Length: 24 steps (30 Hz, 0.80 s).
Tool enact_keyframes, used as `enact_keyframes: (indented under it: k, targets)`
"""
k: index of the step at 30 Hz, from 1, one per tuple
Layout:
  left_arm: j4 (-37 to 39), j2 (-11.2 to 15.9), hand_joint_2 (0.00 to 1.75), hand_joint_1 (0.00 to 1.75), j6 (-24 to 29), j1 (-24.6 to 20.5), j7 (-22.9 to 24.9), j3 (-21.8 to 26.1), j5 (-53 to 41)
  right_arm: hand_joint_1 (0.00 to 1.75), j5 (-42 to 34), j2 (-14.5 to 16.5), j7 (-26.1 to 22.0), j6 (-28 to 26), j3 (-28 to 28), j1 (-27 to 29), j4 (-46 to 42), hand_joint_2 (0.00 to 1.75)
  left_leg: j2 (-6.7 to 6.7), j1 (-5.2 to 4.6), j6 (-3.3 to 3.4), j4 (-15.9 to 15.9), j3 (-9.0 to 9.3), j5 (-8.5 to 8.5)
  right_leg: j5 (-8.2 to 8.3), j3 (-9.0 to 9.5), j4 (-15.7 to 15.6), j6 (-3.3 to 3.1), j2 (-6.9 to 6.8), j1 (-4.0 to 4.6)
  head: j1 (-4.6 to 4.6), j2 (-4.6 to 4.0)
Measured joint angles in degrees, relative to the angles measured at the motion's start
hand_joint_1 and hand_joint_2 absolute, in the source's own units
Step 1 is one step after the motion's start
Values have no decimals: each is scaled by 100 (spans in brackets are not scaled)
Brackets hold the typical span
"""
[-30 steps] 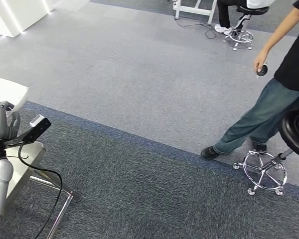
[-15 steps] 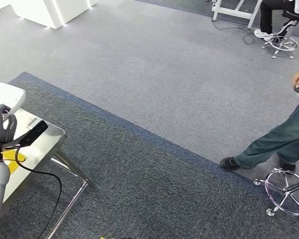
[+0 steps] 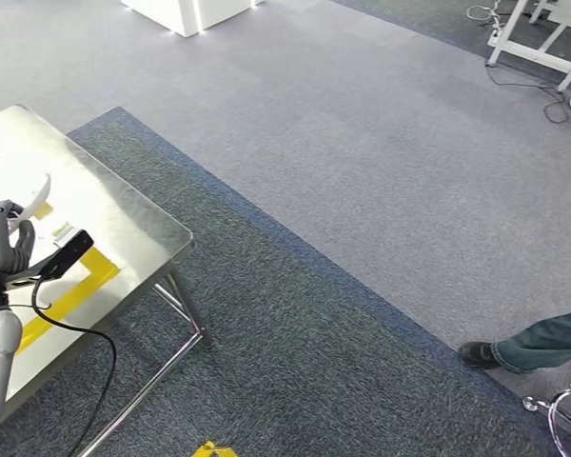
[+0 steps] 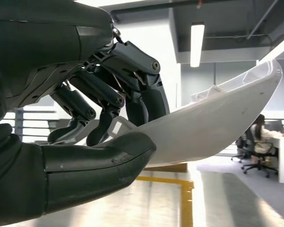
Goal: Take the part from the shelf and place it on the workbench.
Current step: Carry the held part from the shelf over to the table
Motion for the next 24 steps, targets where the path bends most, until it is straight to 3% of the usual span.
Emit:
enact_keyframes:
  k: [1, 2, 3, 5, 7, 9, 11, 13, 14, 16, 18, 20, 22, 24]
  targets:
    - [-4, 0, 175, 175, 0, 10, 5, 4, 0, 0, -163, 0, 73, -43, 4, -14, 33, 0, -83, -1, -1, 0, 6, 0, 252, 140, -380, -32, 81, 0, 1, 0]
    - [-9, -2, 175, 175, 0, 18, 9, 7, 0, 0, -339, 0, 150, -74, 14, -20, 57, 0, -165, -1, -9, 2, 7, 0, 451, 307, -792, -77, 253, -8, -3, 0]
    - [-14, -3, 175, 175, -1, 25, 14, 10, -1, 0, -510, 1, 230, -102, 28, -15, 75, 0, -249, 4, -27, 7, -2, 0, 579, 464, -1130, -108, 400, -18, -5, 0]
    - [-19, -3, 175, 175, 1, 55, 18, 21, -1, 0, -802, 1, 396, -159, 77, 7, 98, 0, -409, 36, -98, 9, -43, 20, 626, 618, -1419, -144, 554, -16, -7, 0]
    - [-29, 6, 175, 175, 4, 108, 36, 39, -2, 0, -1086, 5, 571, -252, 159, 17, 115, 0, -517, 68, -179, 10, -84, 41, 652, 651, -1468, -164, 408, -12, -1, 0]
    - [-55, 30, 175, 175, 3, 138, 73, 66, -4, 0, -1374, 13, 731, -338, 279, 33, 122, 0, -270, 53, -238, 212, -190, -109, 688, 684, -1538, -209, 243, -34, -34, 0]
    - [-76, 41, 175, 175, -7, 136, 105, 80, -9, 0, -1545, 23, 831, -374, 411, 77, 128, 0, 125, 41, -295, 834, -478, -468, 691, 707, -1570, -241, 63, -39, -77, 0]
    - [-82, 33, 175, 175, -26, 155, 119, 80, -12, 0, -1621, 30, 887, -385, 523, 113, 137, 0, 265, 65, -350, 1460, -770, -710, 672, 713, -1564, -245, -117, -39, -86, 0]
    - [-82, 32, 175, 175, -36, 169, 121, 82, -14, 0, -1657, 31, 910, -391, 574, 123, 140, 0, 291, 81, -372, 1537, -802, -682, 659, 716, -1560, -240, -203, -40, -87, 0]
    - [-86, 31, 175, 175, -48, 178, 133, 92, -27, 0, -1759, 31, 976, -401, 685, 140, 144, 0, 381, 109, -404, 1052, -532, -353, 624, 734, -1541, -210, -367, -45, -86, 0]
    - [-98, 32, 175, 175, -51, 172, 146, 105, -40, 0, -1892, 30, 1062, -412, 806, 179, 135, 0, 637, 95, -394, 310, -127, -81, 570, 766, -1506, -152, -505, -22, -90, 0]
    - [-111, 33, 175, 175, -52, 178, 157, 114, -46, 0, -2021, 30, 1137, -424, 927, 233, 106, 0, 744, 65, -315, 23, 15, -52, 523, 796, -1487, -92, -617, 17, -84, 0]
    - [-117, 43, 175, 175, -55, 209, 165, 126, -50, 0, -2134, 31, 1219, -455, 1058, 290, 61, 0, 595, 55, -223, 19, 0, -46, 491, 827, -1494, -38, -721, 17, -78, 0]
    - [-119, 54, 175, 175, -47, 221, 166, 143, -52, 0, -2228, 31, 1294, -495, 1189, 343, 10, 0, 464, 69, -148, 5, 4, -32, 344, 765, -1323, 22, -541, -15, -62, 0]
